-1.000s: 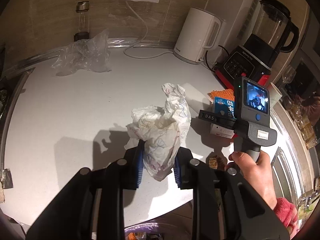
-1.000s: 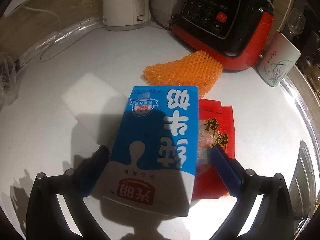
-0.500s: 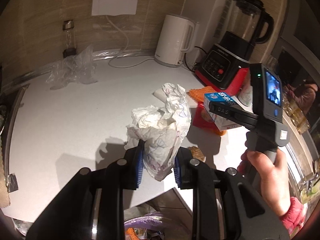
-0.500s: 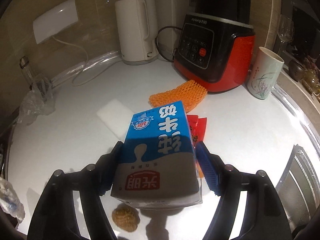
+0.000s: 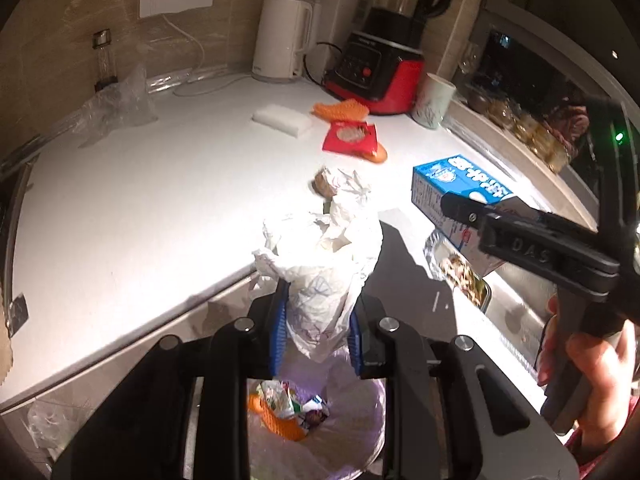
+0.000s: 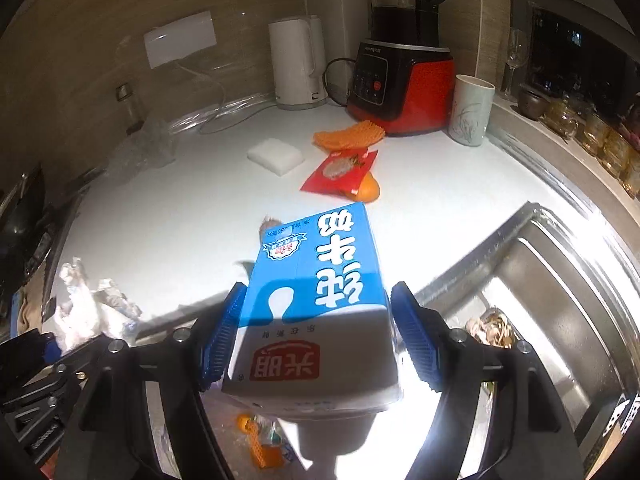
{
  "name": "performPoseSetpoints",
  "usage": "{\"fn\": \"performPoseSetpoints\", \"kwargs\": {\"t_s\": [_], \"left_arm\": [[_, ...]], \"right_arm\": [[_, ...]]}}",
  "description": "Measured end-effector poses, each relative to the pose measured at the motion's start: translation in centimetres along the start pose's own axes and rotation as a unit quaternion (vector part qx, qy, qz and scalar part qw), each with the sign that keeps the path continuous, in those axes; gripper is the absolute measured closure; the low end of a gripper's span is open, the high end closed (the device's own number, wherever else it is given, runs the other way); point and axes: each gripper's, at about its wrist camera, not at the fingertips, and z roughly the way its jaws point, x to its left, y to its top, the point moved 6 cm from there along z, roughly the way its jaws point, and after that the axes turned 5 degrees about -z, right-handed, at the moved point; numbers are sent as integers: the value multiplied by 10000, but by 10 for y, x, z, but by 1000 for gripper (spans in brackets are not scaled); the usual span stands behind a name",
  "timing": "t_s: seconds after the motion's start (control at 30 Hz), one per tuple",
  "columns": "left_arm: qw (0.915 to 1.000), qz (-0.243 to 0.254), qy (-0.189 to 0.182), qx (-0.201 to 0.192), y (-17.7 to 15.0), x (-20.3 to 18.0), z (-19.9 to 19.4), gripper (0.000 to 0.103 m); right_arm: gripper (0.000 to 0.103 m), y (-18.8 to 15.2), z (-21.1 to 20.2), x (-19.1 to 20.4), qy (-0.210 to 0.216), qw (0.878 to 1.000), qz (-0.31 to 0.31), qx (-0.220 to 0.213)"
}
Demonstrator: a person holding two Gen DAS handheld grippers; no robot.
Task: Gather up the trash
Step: 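Release the tissue into the bin with the left tool while the right tool carries the carton over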
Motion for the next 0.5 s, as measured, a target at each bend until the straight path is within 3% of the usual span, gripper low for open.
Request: {"fn": "performPoseSetpoints", "kwargs": {"t_s": [0.27, 0.5], "left_arm": [[9953, 379, -148, 883, -111, 0, 31, 79], [9853, 678, -112, 1565, -180, 2, 78, 79]], "right_arm": [[30, -68, -53, 8, 28, 9996, 207, 198], [30, -84, -88, 5, -83, 9992, 374, 119]]}}
